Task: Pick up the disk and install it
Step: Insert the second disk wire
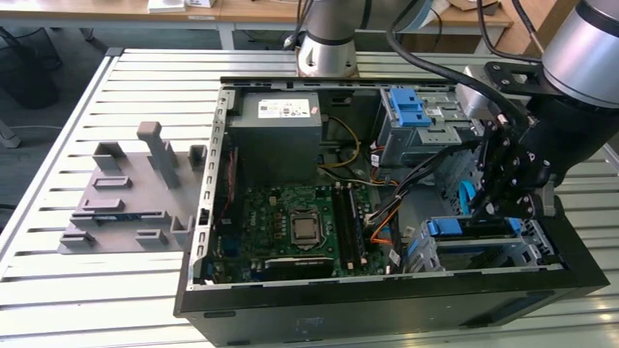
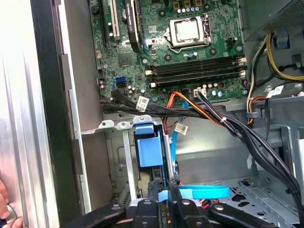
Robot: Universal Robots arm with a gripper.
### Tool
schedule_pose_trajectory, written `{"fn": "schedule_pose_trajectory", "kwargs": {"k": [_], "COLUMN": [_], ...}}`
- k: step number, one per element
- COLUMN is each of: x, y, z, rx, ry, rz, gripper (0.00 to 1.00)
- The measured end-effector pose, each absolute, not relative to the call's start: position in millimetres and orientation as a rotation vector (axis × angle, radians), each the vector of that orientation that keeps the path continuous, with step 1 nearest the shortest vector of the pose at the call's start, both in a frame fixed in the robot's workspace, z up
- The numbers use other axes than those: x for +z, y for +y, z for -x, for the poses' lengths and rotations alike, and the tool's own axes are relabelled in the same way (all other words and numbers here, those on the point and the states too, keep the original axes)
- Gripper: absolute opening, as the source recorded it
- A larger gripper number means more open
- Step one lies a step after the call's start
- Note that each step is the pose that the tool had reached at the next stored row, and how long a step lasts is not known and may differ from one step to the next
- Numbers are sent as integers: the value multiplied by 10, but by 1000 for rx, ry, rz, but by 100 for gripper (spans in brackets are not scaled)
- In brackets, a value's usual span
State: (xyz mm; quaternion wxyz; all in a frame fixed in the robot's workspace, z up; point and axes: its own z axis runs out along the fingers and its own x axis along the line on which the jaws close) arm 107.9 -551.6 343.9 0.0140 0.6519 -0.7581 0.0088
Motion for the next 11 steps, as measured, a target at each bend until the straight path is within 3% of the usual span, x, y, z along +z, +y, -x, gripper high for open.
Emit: {"fn": "schedule_pose_trajectory", "kwargs": {"k": [2, 5, 11], "x": [3439, 3434, 3384], "y": [-5516, -5515, -5516], "z": [-1078, -1081, -1088], "rx": [27, 28, 28], "ry": [-2361, -2361, -2360], "rz": [-2030, -2030, -2030], "gripper": [22, 11, 11]}}
